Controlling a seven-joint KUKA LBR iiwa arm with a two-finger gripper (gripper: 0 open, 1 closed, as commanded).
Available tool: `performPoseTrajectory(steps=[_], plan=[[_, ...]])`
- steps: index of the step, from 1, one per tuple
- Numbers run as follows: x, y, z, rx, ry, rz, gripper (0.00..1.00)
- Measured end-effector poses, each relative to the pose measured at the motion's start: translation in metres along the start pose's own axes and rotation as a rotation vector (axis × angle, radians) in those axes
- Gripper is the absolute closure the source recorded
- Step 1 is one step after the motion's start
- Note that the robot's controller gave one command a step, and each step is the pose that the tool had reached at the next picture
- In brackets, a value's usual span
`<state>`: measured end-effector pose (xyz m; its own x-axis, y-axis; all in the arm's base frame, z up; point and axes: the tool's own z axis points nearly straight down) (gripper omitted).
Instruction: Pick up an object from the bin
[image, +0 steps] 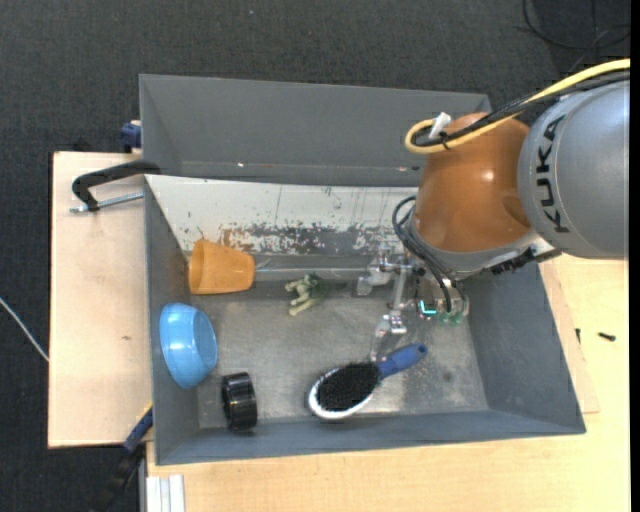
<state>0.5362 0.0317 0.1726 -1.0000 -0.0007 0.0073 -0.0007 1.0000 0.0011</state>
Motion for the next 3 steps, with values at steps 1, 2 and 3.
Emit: performPoseTrajectory(steps=[1,2,3], plan=[[0.024,-0.036,0.101,0.001,-0.004,0.102,0.00],[0.022,-0.032,0.099,-0.004,-0.014,0.096,1.00],[0.041,0.034,0.036,-0.005,-0.015,0.059,1.00]])
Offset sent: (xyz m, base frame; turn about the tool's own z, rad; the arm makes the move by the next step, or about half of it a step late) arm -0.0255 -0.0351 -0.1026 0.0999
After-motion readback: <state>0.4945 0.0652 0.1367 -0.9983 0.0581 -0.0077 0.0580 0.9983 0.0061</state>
